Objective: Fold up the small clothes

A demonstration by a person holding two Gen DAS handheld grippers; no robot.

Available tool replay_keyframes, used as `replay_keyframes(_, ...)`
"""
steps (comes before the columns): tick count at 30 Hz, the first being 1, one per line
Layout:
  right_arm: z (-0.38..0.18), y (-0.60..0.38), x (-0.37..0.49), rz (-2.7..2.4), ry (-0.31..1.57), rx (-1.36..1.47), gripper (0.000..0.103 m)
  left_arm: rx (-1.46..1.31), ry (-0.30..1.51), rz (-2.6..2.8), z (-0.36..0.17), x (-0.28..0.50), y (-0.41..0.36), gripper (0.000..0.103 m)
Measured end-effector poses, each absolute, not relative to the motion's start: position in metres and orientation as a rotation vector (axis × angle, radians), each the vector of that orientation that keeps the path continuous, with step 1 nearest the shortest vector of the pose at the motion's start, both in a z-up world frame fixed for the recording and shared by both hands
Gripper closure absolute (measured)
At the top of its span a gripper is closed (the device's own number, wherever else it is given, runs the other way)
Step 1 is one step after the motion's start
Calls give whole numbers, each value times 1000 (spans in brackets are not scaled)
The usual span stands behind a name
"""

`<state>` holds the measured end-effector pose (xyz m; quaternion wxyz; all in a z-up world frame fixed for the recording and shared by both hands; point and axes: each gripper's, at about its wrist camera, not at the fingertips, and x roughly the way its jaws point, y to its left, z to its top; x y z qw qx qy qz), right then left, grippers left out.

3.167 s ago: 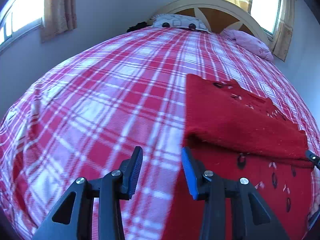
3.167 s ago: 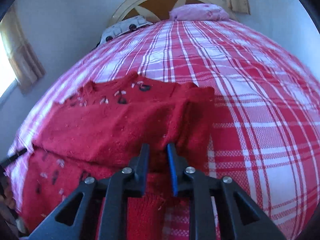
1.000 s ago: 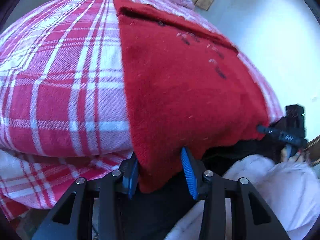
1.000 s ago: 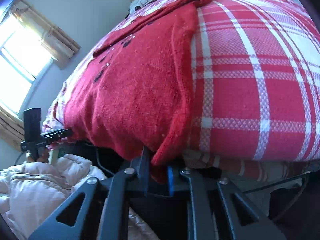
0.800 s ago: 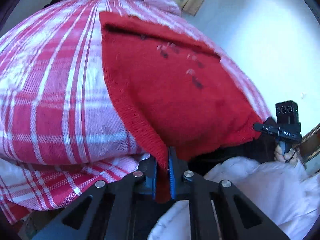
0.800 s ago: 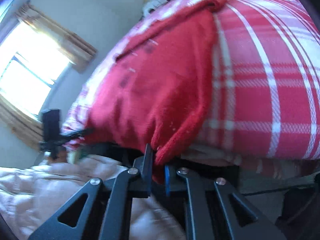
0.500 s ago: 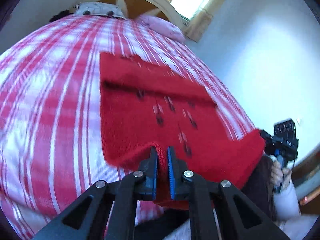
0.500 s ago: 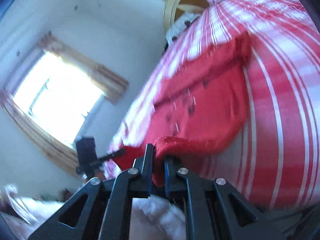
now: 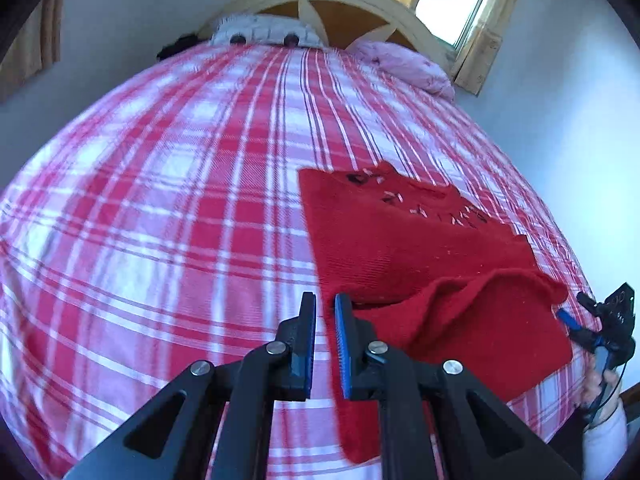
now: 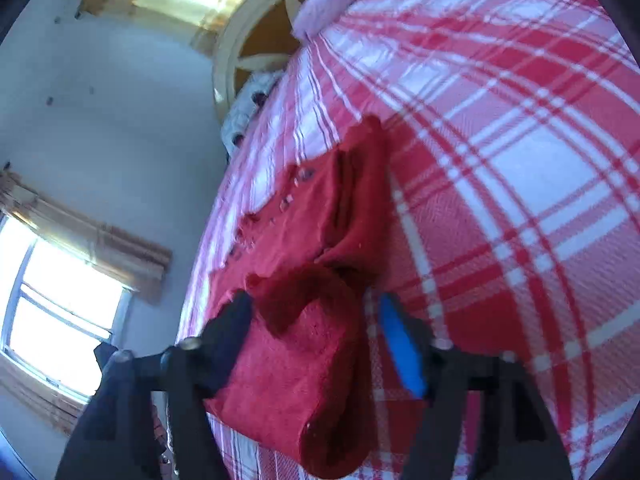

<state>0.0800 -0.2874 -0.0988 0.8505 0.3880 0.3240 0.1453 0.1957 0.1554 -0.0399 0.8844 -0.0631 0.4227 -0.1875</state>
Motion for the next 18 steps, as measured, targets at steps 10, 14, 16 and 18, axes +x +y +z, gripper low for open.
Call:
replay_keyframes(10, -73, -240, 42, 194, 647, 353, 31, 327, 719, -474, -73, 170, 108, 78)
replay_keyframes(14, -73, -228, 43, 210, 666, 290, 31, 560, 645, -535, -80, 164, 94, 78)
replay_keyframes(16, -74, -225, 48, 210, 677, 277, 31, 643, 614, -580, -81, 163, 91, 78)
replay_keyframes(18, -76, -225, 50, 211, 686, 283, 31, 700, 605, -625, -82, 164, 86, 78)
